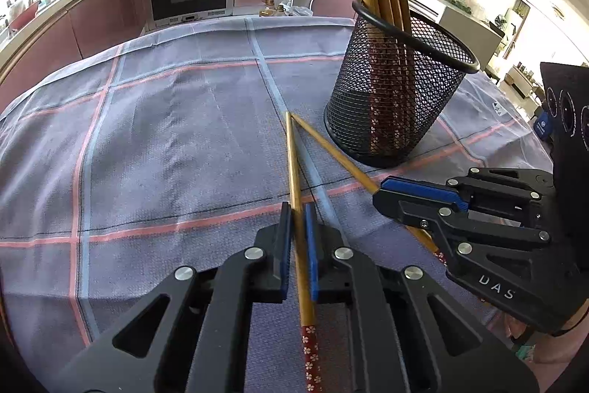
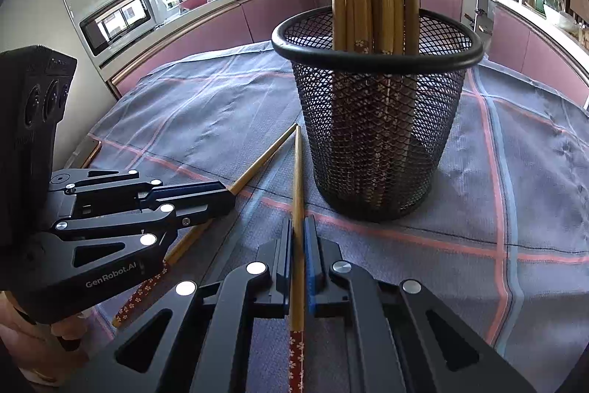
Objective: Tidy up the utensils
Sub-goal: 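Grasp one remaining chopstick with the left gripper while the right gripper grasps the other, then lift the left chopstick upright over the mesh cup while the right gripper lifts its own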
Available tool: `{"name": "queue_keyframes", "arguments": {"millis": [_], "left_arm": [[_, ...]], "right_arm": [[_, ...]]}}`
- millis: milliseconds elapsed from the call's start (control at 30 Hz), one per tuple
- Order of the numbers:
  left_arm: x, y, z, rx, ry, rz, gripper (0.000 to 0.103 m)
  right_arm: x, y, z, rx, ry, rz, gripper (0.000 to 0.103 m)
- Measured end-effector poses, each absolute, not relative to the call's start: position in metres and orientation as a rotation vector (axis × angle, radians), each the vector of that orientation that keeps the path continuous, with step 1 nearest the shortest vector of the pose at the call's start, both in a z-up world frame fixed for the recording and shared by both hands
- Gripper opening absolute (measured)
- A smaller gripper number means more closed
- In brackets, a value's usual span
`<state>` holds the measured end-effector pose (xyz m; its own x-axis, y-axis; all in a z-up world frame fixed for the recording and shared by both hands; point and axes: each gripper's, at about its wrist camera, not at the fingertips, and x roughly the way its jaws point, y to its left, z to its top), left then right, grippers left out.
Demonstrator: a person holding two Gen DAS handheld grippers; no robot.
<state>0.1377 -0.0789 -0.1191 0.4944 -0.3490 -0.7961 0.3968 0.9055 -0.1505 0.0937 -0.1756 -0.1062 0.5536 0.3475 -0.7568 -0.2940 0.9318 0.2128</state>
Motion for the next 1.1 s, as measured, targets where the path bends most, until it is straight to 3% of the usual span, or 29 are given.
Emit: {"name": "queue_keyframes", "arguments": {"millis": [400,1100], "left_arm": [[0.126,-0.069,-0.103,0.016,0.921,-0.482,0.008],[0.098,-0.048,-0.012,-0.107,0.743,-0.64,0.007]], "right_arm": [[0.08,-0.182,-0.088,0.121,0.845,0.461,0.006],[0.059,-0.21,-0.023,0.183,0.636,0.509,0.006]]}}
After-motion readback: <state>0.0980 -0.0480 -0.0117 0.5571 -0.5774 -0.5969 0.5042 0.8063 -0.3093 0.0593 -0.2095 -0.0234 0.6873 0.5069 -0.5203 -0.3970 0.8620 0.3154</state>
